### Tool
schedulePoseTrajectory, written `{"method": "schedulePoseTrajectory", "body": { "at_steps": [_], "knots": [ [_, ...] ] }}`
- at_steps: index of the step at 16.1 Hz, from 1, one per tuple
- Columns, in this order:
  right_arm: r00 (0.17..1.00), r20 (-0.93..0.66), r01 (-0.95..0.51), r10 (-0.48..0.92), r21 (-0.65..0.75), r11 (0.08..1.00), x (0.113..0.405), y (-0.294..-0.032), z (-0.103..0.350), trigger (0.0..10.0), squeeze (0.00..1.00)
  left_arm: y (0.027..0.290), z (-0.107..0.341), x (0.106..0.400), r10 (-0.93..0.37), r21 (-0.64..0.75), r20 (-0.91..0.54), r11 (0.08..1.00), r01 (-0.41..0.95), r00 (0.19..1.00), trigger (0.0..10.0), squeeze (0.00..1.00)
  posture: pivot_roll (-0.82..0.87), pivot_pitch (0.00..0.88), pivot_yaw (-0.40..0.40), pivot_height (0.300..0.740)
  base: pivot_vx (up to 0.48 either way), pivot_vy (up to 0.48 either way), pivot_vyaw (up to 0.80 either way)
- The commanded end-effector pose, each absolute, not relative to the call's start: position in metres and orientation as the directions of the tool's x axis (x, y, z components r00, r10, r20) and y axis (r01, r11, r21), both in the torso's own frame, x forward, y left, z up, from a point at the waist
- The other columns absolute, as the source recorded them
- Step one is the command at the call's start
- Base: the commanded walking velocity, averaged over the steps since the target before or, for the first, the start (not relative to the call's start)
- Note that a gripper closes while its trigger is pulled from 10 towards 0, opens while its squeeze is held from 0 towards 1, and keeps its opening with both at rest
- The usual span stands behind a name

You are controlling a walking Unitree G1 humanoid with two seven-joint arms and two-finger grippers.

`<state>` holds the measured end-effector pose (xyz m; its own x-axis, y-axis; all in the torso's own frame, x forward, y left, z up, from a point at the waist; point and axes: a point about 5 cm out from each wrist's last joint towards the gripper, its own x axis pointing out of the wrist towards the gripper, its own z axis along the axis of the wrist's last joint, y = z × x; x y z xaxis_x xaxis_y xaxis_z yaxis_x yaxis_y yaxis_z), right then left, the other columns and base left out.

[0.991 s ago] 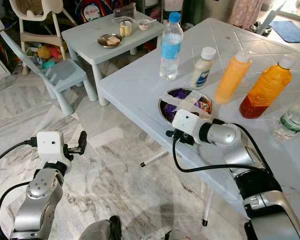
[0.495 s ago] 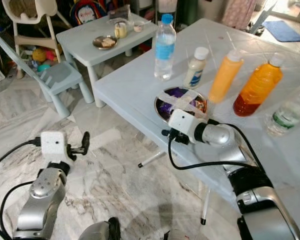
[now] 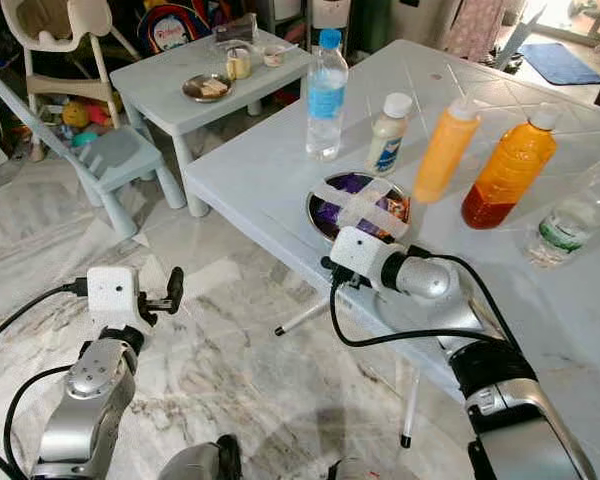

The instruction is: Restocking fridge

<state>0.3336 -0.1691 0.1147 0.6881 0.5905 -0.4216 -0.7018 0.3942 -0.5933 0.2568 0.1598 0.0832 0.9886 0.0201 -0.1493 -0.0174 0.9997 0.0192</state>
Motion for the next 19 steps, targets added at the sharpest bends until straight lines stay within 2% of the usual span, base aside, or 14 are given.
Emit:
{"method": "schedulePoseTrajectory", "body": {
  "at_steps": [1,7,8,12,19],
  "knots": [
    [0.632,-0.569,-0.772,0.526,-0.519,0.366,0.319,-0.179,0.078,0.0,0.00,0.162,0.082,0.257,0.029,0.032,-0.153,0.999,-0.025,0.988,10.0,0.00,-0.04,0.095,0.063,0.740,0.000,0.000,0.00],
    [0.685,-0.502,-0.721,0.528,-0.571,0.393,0.323,-0.178,0.086,0.0,0.00,0.163,0.082,0.258,0.032,0.031,-0.150,0.999,-0.027,0.988,10.0,0.00,-0.04,0.097,0.066,0.740,0.000,0.000,0.00],
    [0.729,-0.421,-0.667,0.540,-0.616,0.419,0.328,-0.176,0.098,0.0,0.00,0.163,0.083,0.258,0.033,0.027,-0.146,0.999,-0.029,0.989,10.0,0.00,-0.04,0.096,0.068,0.740,0.000,0.000,0.00],
    [0.834,-0.265,-0.509,0.485,-0.707,0.490,0.338,-0.179,0.117,0.0,0.00,0.163,0.084,0.260,0.035,0.020,-0.131,0.999,-0.033,0.991,10.0,0.00,-0.04,0.093,0.069,0.740,0.000,0.000,0.00],
    [0.839,-0.113,-0.425,0.533,-0.747,0.511,0.337,-0.172,0.135,0.0,0.00,0.163,0.086,0.262,0.032,0.003,-0.115,1.000,-0.031,0.993,10.0,0.00,-0.05,0.085,0.071,0.740,0.000,0.000,0.00]
  ]
}}
